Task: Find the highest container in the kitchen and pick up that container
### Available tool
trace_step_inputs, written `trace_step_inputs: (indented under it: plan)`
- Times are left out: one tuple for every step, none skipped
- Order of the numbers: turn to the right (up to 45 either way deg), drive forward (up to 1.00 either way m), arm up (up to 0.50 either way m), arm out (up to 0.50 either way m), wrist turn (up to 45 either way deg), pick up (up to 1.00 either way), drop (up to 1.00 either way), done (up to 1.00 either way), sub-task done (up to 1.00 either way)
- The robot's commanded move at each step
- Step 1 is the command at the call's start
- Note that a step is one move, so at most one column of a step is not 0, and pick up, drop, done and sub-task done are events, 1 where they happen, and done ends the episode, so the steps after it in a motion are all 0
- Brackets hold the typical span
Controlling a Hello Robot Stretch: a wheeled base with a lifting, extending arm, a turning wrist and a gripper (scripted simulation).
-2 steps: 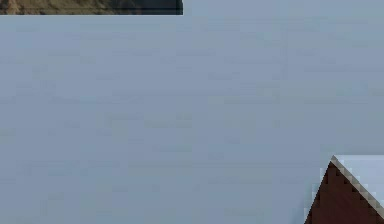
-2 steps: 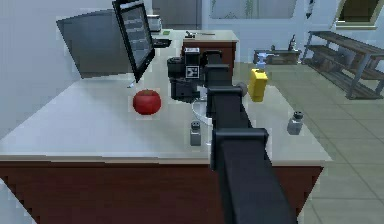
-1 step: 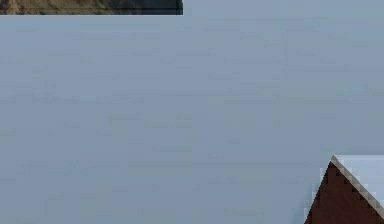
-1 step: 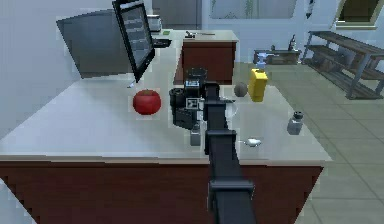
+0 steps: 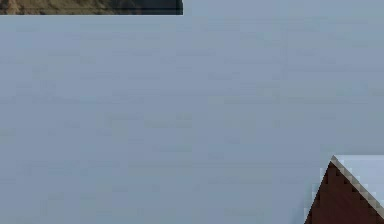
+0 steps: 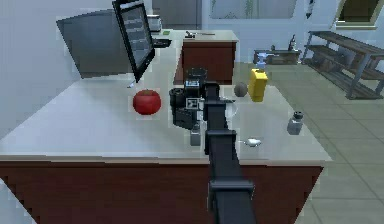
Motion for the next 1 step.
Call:
trace_step_inputs:
  plan:
    - [0.0,0.00,0.08,0.00,0.0,0.00,0.00,0.00,0.00]
